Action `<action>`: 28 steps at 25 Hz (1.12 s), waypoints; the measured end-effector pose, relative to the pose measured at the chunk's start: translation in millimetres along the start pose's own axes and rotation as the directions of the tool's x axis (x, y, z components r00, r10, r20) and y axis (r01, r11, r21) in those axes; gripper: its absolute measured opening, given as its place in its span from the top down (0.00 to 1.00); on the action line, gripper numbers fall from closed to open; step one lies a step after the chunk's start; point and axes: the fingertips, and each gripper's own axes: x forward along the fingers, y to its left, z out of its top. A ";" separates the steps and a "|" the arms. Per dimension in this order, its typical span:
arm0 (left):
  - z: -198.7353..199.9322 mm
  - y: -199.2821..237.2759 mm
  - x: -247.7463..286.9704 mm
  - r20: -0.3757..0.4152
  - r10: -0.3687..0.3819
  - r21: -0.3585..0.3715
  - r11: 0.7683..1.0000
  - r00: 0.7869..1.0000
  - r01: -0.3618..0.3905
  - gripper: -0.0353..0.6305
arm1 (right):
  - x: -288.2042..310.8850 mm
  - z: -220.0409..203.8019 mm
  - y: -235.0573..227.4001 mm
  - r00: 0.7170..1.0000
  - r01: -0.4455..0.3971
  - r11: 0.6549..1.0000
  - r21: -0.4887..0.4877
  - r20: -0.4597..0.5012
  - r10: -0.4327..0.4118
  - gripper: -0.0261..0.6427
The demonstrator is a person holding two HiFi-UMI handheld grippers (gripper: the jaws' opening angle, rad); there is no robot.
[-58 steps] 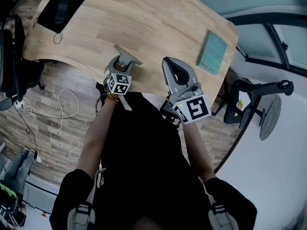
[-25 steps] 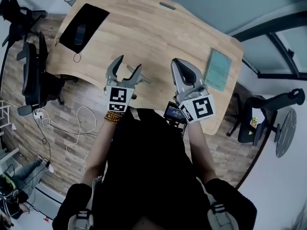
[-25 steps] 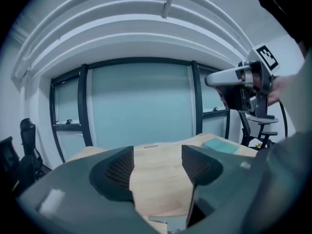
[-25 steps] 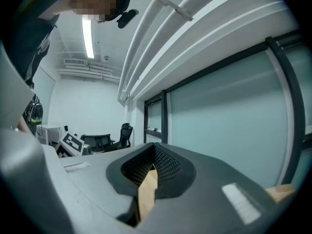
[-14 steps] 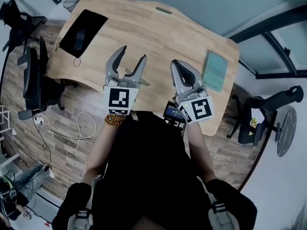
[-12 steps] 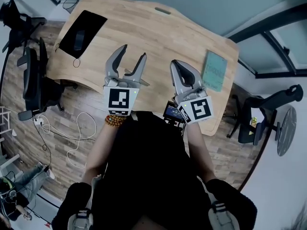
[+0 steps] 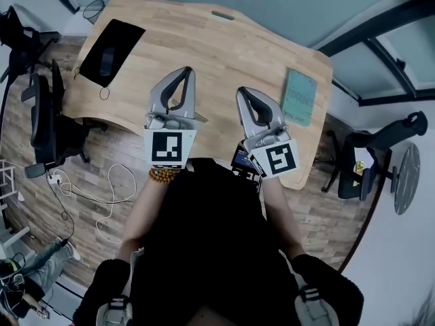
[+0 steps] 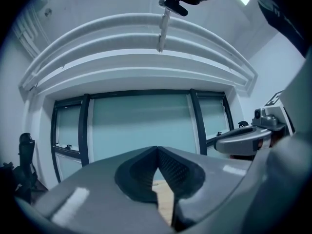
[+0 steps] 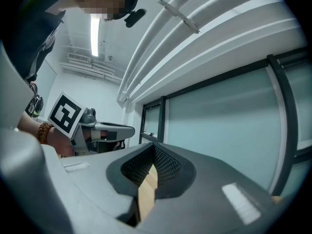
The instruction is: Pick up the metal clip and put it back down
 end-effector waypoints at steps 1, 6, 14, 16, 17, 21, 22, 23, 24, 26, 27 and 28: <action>-0.2 -1.5 -0.1 0.000 -0.003 -0.004 1.000 1.000 0.003 0.95 | -1.8 0.1 0.3 1.000 0.001 1.000 -0.001 0.000 -0.001 0.93; -1.2 -8.0 2.1 -0.005 -0.021 -0.009 1.000 1.000 0.021 0.95 | -8.8 1.2 -3.0 1.000 0.011 1.000 -0.008 0.004 -0.011 0.93; -7.2 -14.1 -0.1 -0.024 -0.044 -0.023 0.999 0.999 0.043 0.95 | -12.0 2.3 -0.8 1.000 0.015 1.000 -0.026 0.002 -0.015 0.93; -10.7 -14.5 -0.6 -0.033 -0.047 -0.024 0.999 0.998 0.046 0.95 | -12.3 0.5 -0.6 1.000 0.019 1.000 -0.015 0.002 -0.019 0.93; -12.3 -14.5 -0.8 -0.037 -0.048 -0.027 0.999 0.998 0.047 0.95 | -12.4 -0.7 -0.4 1.000 0.019 1.000 -0.011 0.000 -0.019 0.93; -16.0 -14.3 -3.3 -0.047 -0.054 -0.038 0.998 0.997 0.052 0.95 | -12.8 -3.4 0.8 1.000 0.020 1.000 -0.009 -0.012 -0.020 0.93; -16.9 -14.3 -4.4 -0.049 -0.055 -0.040 0.998 0.997 0.053 0.95 | -12.9 -3.7 1.2 1.000 0.019 1.000 -0.009 -0.013 -0.020 0.93; -17.9 -14.2 -5.6 -0.051 -0.055 -0.042 0.998 0.997 0.053 0.95 | -13.0 -4.1 1.9 1.000 0.018 1.000 -0.009 -0.014 -0.018 0.93; -19.2 -13.7 -6.9 -0.054 -0.054 -0.045 0.998 0.997 0.051 0.95 | -13.0 -4.6 2.6 1.000 0.016 1.000 -0.007 -0.016 -0.016 0.93; -21.8 -11.2 -10.1 -0.061 -0.050 -0.049 0.998 0.997 0.047 0.95 | -12.1 -5.7 4.9 1.000 0.010 1.000 -0.002 -0.021 -0.010 0.93; -22.9 -8.7 -12.0 -0.065 -0.047 -0.049 0.998 0.997 0.044 0.95 | -11.0 -6.1 6.4 1.000 0.006 1.000 -0.001 -0.024 -0.006 0.93; -24.0 -5.8 -14.1 -0.069 -0.044 -0.049 0.998 0.997 0.041 0.95 | -9.7 -6.6 8.0 1.000 0.002 1.000 -0.001 -0.026 -0.002 0.93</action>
